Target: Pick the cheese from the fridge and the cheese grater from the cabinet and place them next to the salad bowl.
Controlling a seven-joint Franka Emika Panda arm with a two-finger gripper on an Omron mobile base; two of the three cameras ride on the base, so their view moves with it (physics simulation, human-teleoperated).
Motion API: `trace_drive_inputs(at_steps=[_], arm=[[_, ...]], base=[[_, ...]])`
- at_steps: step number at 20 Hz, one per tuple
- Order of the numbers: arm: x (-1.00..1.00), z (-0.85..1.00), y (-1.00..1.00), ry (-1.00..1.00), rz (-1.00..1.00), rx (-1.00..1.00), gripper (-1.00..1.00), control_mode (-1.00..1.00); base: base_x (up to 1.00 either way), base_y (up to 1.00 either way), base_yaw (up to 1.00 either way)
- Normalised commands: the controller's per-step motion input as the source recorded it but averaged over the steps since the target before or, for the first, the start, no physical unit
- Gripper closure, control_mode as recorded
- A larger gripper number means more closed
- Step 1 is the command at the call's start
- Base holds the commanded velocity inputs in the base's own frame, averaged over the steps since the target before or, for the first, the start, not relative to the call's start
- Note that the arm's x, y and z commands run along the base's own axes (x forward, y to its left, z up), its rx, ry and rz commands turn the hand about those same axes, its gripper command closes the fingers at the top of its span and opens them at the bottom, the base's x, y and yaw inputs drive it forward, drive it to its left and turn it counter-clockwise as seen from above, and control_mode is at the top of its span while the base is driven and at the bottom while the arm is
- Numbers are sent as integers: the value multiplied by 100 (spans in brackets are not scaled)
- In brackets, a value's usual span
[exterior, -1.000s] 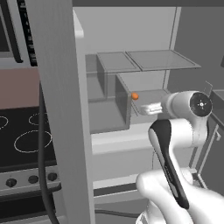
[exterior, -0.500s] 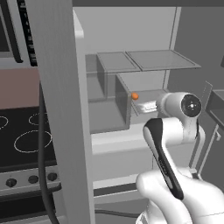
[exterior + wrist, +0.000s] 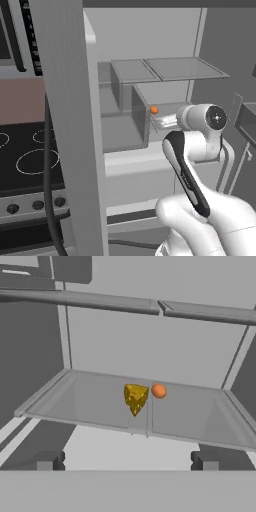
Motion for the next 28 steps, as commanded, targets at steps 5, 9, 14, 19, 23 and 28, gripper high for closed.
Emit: trace_drive_inputs(at_steps=[5,9,14,19,23,28], arm=[[19,-21,-2,0,6,0,-100,-100],[17,0,0,-1,-2,0,-100,-100],[27,0,1,3,-5,0,-100,-100],[24,0,0,11,-4,0,-100,-100],[21,0,0,11,-3,0,-100,-100],[8,-6,0,1,0,0,-100,-100]], base=[[0,0,0],[0,0,0],[0,0,0],[0,0,0],[0,0,0],[0,0,0]])
